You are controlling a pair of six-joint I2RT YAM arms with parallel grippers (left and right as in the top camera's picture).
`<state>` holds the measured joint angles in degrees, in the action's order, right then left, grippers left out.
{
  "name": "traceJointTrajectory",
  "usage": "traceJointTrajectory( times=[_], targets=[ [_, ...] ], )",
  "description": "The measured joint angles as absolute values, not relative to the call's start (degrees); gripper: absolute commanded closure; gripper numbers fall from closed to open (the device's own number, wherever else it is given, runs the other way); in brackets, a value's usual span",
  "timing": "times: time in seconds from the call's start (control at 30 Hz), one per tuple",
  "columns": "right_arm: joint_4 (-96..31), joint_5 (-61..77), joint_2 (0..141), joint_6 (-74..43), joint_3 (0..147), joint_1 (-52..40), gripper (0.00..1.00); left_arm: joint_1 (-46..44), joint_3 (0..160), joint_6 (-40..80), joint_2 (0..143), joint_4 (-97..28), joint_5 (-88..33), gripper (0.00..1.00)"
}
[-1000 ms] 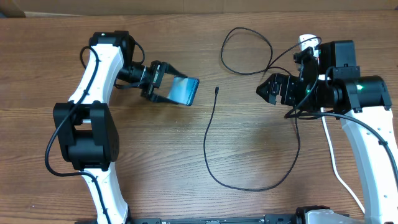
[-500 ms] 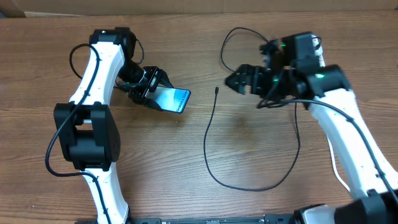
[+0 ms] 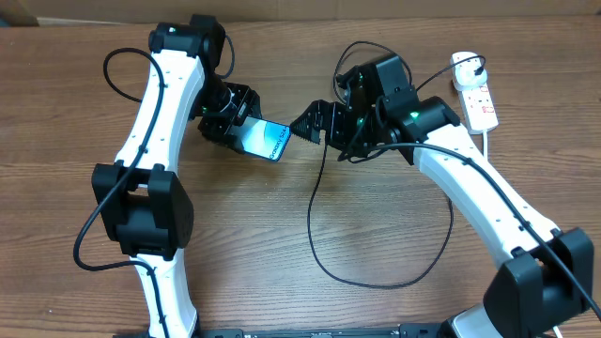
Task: Plug charger to phone and switch on socket
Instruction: 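Bring the right gripper to the phone's bottom edge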
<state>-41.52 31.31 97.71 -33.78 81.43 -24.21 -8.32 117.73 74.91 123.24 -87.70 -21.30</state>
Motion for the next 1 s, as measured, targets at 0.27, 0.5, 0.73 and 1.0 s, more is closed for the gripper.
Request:
traceJointTrajectory(
  times=[0.27, 0.5, 0.73, 1.0],
  targets=[
    [-35.5, 33.0, 101.3, -37.7, 81.4, -25.6, 0.33, -8.6, 117.8, 77.3, 123.2, -87.7, -20.5, 0.96],
    [-32.9, 32.6, 103.8, -39.9, 81.4, -29.8, 0.37, -8.6, 117.8, 78.1, 123.2, -88.0, -20.9, 0.96],
    [-31.8, 32.0, 104.1, -41.5, 81.4, -30.7, 0.49, -8.6, 117.8, 78.1, 123.2, -89.0, -21.9, 0.96],
    [-29.0, 30.5, 105.6, -45.7, 81.4, -31.1, 0.63, -8.6, 117.8, 78.5, 123.2, -89.3, -25.7, 0.96]
  ],
)
